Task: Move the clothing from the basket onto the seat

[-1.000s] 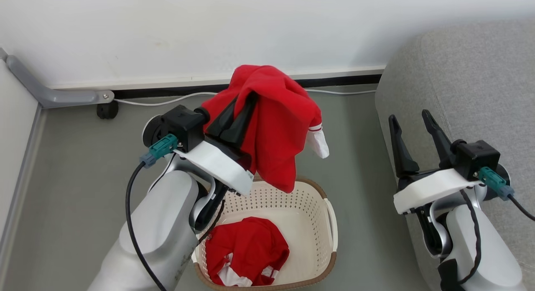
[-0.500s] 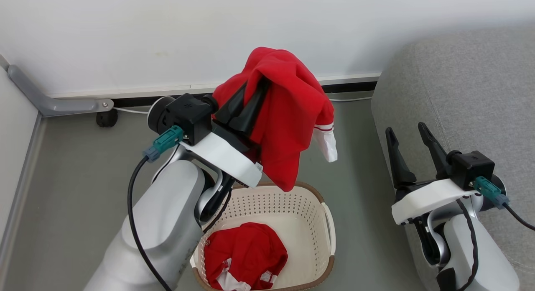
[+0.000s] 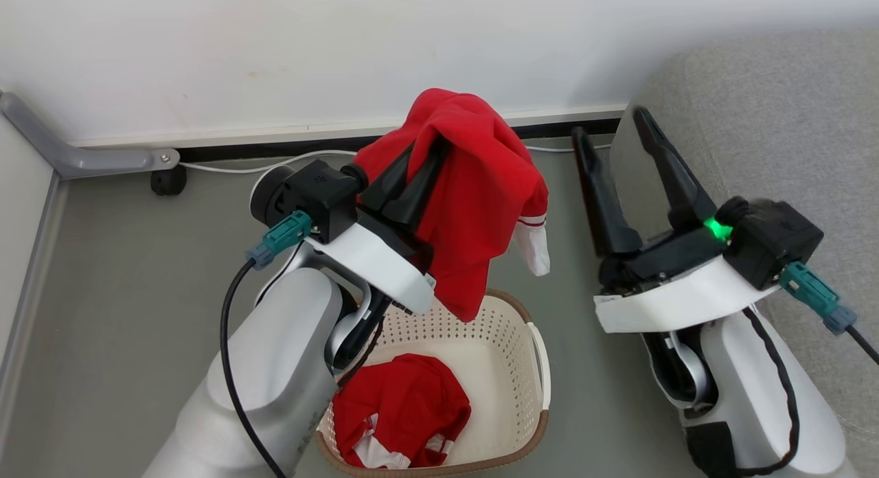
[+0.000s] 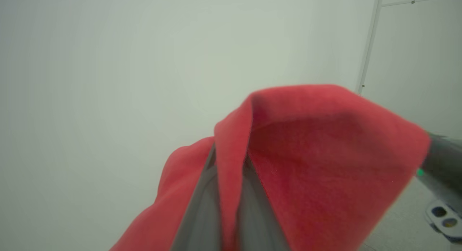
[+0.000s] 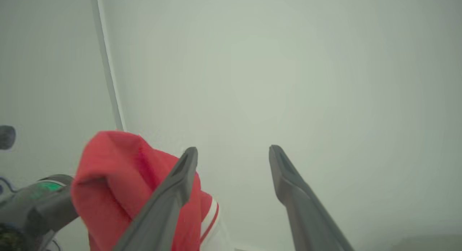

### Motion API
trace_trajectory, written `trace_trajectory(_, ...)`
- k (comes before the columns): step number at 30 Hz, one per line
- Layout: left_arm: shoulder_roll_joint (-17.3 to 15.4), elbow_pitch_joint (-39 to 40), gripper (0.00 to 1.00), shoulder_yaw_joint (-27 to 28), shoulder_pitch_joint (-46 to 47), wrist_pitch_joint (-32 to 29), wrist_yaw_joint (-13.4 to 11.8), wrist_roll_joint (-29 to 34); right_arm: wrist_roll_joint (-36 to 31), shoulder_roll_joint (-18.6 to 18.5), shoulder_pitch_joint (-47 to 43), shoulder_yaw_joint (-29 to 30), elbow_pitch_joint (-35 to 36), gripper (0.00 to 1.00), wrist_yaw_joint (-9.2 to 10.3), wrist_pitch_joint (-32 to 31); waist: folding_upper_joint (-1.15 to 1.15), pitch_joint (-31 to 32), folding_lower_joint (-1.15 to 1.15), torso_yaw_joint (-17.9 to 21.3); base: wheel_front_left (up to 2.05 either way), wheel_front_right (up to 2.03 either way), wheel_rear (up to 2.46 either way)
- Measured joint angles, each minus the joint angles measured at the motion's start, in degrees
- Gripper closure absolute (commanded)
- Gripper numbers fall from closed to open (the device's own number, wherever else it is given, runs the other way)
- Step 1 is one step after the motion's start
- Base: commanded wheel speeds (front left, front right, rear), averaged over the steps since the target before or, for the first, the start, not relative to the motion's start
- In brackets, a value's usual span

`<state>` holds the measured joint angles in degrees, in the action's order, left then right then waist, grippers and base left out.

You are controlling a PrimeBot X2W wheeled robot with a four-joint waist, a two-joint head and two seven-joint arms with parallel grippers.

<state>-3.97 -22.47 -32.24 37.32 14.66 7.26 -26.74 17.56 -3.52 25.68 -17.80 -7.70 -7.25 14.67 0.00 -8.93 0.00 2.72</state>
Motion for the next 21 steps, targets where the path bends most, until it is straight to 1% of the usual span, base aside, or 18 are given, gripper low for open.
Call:
trace_trajectory(3, 0.0, -0.3, 1.00, -0.2, 0.0, 0.0, 0.0, 0.0, 1.1, -0.1, 1.3, -2.9, 4.9, 0.00, 0.00, 0.0, 0.00, -0.5, 0.00, -0.1, 0.00, 0.00, 0.00)
trace_trajectory(5, 0.0, -0.4, 1.00, -0.2, 0.0, 0.0, 0.0, 0.0, 1.3, -0.5, 2.2, -5.7, 6.9, 0.00, 0.00, 0.0, 0.00, -0.7, 0.00, -0.2, 0.00, 0.00, 0.00)
trace_trajectory(7, 0.0, -0.5, 1.00, -0.3, 0.0, 0.0, 0.0, 0.0, 1.6, -1.2, 3.0, -8.8, 7.2, 0.00, 0.00, 0.0, 0.00, -0.9, 0.00, -0.3, 0.00, 0.00, 0.00)
trace_trajectory(10, 0.1, -0.6, 1.00, -0.3, 0.0, 0.0, 0.0, 0.0, 1.5, -2.3, 3.5, -11.8, 6.4, 0.00, 0.00, 0.0, 0.00, -1.1, 0.00, -0.5, 0.00, 0.00, 0.00)
trace_trajectory(15, 0.3, -0.6, 1.00, -0.4, 0.0, 0.0, 0.0, 0.0, 0.3, -2.6, 3.9, -13.7, 0.3, 0.00, 0.00, 0.0, 0.00, -1.2, 0.00, -0.7, 0.00, 0.00, 0.00)
trace_trajectory(16, 0.4, -0.5, 1.00, -0.4, 0.0, 0.0, 0.0, 0.0, -0.7, -2.7, 4.1, -14.4, -1.7, 0.00, 0.00, 0.0, 0.00, -1.2, 0.00, -0.7, 0.00, 0.00, 0.00)
trace_trajectory(17, 0.5, -0.5, 1.00, -0.5, 0.0, 0.0, 0.0, 0.0, -1.6, -2.8, 4.3, -15.5, -5.1, 0.00, -0.01, 0.0, 0.00, -1.1, 0.00, -0.7, 0.00, 0.00, 0.00)
trace_trajectory(19, 0.6, -0.4, 1.00, -0.6, 0.0, 0.0, 0.0, 0.0, -2.4, -2.6, 4.3, -15.7, -7.9, 0.00, -0.01, 0.0, 0.00, -1.1, 0.00, -0.8, 0.00, 0.00, 0.00)
trace_trajectory(20, 0.7, -0.2, 1.00, -0.9, 0.0, 0.0, 0.0, 0.0, -3.7, -2.1, 4.4, -14.8, -11.1, 0.00, -0.01, 0.0, 0.00, -1.2, 0.00, -1.0, 0.00, 0.00, 0.00)
trace_trajectory(21, 0.7, -0.1, 1.00, -1.0, 0.0, 0.0, 0.0, 0.0, -4.0, -1.9, 4.4, -14.4, -11.8, 0.00, -0.01, 0.0, 0.00, -1.2, 0.00, -1.0, 0.00, 0.00, 0.00)
